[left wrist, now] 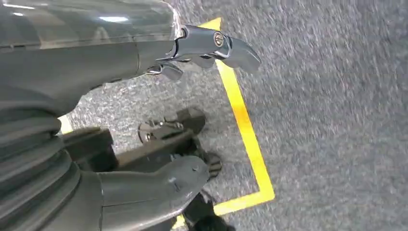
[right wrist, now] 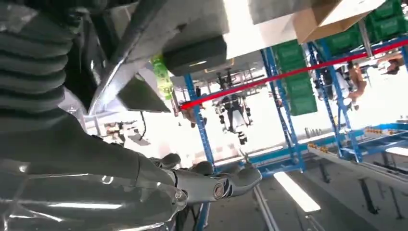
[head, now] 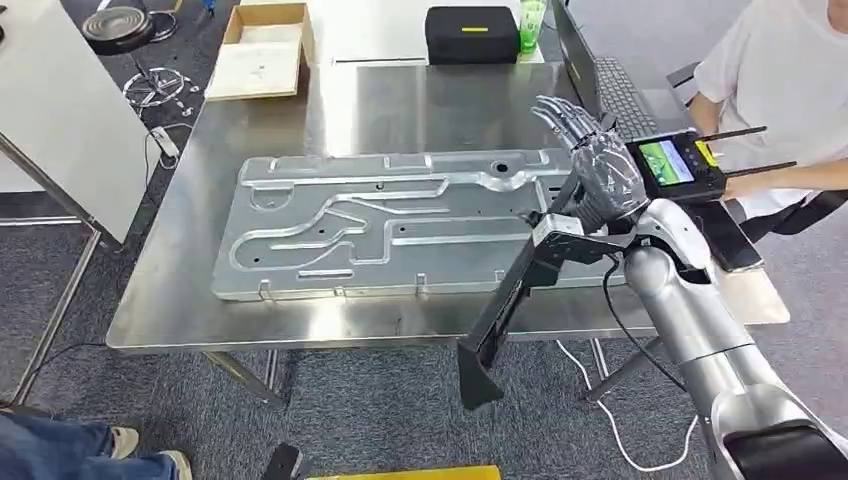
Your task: Take the parts from the cabinet and place them on the table.
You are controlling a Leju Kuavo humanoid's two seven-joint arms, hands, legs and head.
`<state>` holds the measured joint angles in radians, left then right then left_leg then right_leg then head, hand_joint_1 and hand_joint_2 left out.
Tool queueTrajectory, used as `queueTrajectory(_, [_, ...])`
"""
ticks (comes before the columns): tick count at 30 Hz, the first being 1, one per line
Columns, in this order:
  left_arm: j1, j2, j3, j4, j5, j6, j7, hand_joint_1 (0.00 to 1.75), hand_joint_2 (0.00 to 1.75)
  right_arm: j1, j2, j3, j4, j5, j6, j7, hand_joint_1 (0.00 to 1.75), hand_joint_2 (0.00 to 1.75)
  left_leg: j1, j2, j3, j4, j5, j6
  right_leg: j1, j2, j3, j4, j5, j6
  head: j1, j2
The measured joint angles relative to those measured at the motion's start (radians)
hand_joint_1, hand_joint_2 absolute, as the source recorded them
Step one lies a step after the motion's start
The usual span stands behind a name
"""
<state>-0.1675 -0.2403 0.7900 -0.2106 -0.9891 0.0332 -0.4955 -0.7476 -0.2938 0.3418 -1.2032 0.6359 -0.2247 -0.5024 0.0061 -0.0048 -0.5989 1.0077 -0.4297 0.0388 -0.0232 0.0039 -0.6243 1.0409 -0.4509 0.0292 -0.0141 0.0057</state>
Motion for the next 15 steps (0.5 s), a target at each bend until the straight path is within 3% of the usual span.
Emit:
queueTrajectory(1, [-0.001, 0.000, 0.000, 0.000, 0.001, 0.002, 0.000, 0.00, 1.75, -0.002, -0.003, -0.003, 0.001, 0.000, -0.003, 0.000, 0.00, 0.00, -0.001, 0.000, 0.001, -0.005, 0.003, 0.007, 0.002, 0.000, -0.014, 0.032, -0.025, 0.002, 0.002, 0.000])
queueTrajectory(3, [-0.002, 0.000, -0.001, 0.000, 0.001, 0.002, 0.000, 0.00, 1.75, 0.000, -0.008, -0.005, 0.003, 0.005, -0.009, 0.001, 0.00, 0.00, -0.002, 0.000, 0.001, -0.005, 0.004, 0.010, 0.002, 0.001, -0.082, 0.177, -0.099, 0.006, 0.002, 0.000])
queueTrajectory(4, [-0.001, 0.000, -0.001, 0.000, 0.001, 0.003, 0.000, 0.00, 1.75, 0.003, -0.010, -0.005, 0.007, 0.012, -0.012, 0.006, 0.00, 0.00, -0.004, 0.000, 0.000, -0.004, 0.003, 0.011, 0.000, 0.001, -0.115, 0.240, -0.122, 0.010, 0.001, 0.000])
queueTrajectory(5, [0.001, 0.000, -0.001, 0.000, 0.001, 0.004, 0.000, 0.00, 1.75, 0.007, -0.011, -0.005, 0.011, 0.021, -0.018, 0.016, 0.00, 0.00, -0.004, 0.000, -0.001, -0.002, 0.003, 0.011, -0.001, 0.000, -0.135, 0.278, -0.125, 0.012, 0.001, 0.000])
queueTrajectory(6, [0.002, 0.000, -0.001, 0.000, 0.001, 0.004, 0.000, 0.00, 1.75, 0.009, -0.012, -0.006, 0.015, 0.035, -0.030, 0.029, 0.00, 0.00, -0.004, 0.000, -0.001, 0.000, 0.002, 0.011, -0.001, 0.000, -0.132, 0.268, -0.105, 0.014, 0.002, 0.000])
queueTrajectory(7, [0.003, 0.000, -0.001, 0.000, 0.001, 0.005, 0.000, 0.00, 1.75, 0.008, -0.013, -0.007, 0.019, 0.045, -0.039, 0.039, 0.00, 0.00, -0.003, 0.000, -0.001, 0.004, 0.000, 0.010, -0.003, -0.001, -0.108, 0.217, -0.066, 0.015, 0.001, 0.000])
queueTrajectory(9, [0.003, 0.000, -0.002, 0.000, 0.002, 0.006, 0.000, 0.00, 1.75, 0.001, -0.016, -0.016, 0.029, 0.065, -0.053, 0.058, 0.00, 0.00, -0.002, -0.002, -0.001, 0.016, -0.009, 0.004, -0.007, -0.004, -0.016, 0.041, 0.020, 0.014, 0.002, 0.000])
queueTrajectory(10, [0.003, 0.000, -0.002, 0.000, 0.003, 0.007, -0.001, 0.00, 1.75, -0.006, -0.018, -0.019, 0.039, 0.073, -0.060, 0.068, 0.00, 0.00, -0.007, -0.003, -0.006, 0.020, -0.013, -0.002, -0.002, -0.003, 0.000, 0.010, -0.002, 0.010, 0.002, 0.000])
queueTrajectory(13, [0.005, 0.000, -0.002, 0.000, 0.005, 0.010, -0.004, 0.00, 1.75, -0.012, -0.027, -0.029, 0.066, 0.079, -0.066, 0.080, 0.00, 0.00, -0.010, -0.003, -0.008, 0.020, -0.012, -0.012, 0.005, 0.000, -0.005, 0.006, 0.005, -0.005, 0.000, 0.000])
queueTrajectory(15, [0.006, 0.001, -0.003, 0.000, 0.006, 0.013, -0.005, 0.00, 1.75, -0.015, -0.030, -0.032, 0.083, 0.084, -0.077, 0.084, 0.00, 0.00, -0.009, -0.002, -0.013, 0.029, -0.023, -0.024, -0.005, -0.001, -0.003, -0.004, 0.012, -0.020, 0.001, 0.000])
